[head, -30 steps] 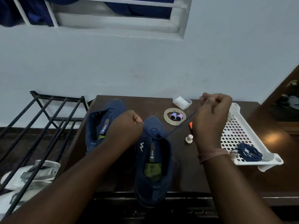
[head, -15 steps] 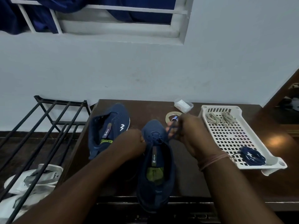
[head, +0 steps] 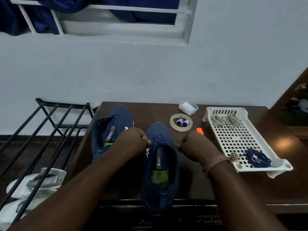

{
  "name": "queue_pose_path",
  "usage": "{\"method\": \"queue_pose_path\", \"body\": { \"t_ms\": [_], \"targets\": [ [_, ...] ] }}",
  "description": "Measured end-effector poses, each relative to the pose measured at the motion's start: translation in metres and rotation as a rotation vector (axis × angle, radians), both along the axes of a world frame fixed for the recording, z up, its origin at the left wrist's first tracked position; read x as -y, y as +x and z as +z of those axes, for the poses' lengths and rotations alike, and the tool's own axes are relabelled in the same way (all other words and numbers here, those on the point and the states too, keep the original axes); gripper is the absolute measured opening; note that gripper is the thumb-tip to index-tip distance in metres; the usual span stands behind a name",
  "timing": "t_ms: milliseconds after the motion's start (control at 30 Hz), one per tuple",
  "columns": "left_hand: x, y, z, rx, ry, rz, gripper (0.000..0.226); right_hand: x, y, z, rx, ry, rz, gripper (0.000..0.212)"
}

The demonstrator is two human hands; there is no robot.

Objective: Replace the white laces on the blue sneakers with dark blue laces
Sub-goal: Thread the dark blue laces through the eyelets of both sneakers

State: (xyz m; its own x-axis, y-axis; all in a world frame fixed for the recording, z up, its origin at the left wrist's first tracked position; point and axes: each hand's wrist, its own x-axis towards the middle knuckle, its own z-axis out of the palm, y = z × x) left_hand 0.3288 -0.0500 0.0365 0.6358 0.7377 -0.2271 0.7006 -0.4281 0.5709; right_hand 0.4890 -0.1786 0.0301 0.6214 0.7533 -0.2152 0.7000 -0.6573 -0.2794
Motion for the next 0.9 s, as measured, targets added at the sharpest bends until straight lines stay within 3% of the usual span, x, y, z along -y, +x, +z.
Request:
{"method": "queue_pose_path", "body": {
  "t_ms": [267,400,467,567,700,767,900],
  "targets": [
    [0.005,-0.006,0.003,-0.165,0.292,-0.011,0.016,0.011,-0.002,-0.003,0.089,-0.061,-0.166,0.022],
    [0.002,-0.007,0.003,-0.167,0.296,-0.008,0.024,0.009,0.006,-0.009,0.072,-0.085,-0.037,0.027],
    [-0.001,-0.009,0.004,-0.117,0.238,0.001,0.022,0.012,0.002,0.006,-0.02,-0.116,-0.006,0.022],
    [-0.004,-0.015,0.011,0.081,0.166,0.021,0.011,0.017,0.002,0.024,-0.234,-0.006,-0.018,0.024],
    [0.007,-0.02,0.029,0.314,0.445,0.043,0.008,0.016,0.004,0.03,-0.393,0.173,-0.125,0.04],
    [0.026,-0.021,0.036,0.34,0.292,0.114,0.011,0.014,0.001,0.035,-0.349,0.237,-0.103,0.035],
    [0.067,-0.016,0.03,0.272,-0.628,0.153,0.013,0.008,-0.006,0.033,-0.384,0.415,-0.105,0.014]
  ]
}}
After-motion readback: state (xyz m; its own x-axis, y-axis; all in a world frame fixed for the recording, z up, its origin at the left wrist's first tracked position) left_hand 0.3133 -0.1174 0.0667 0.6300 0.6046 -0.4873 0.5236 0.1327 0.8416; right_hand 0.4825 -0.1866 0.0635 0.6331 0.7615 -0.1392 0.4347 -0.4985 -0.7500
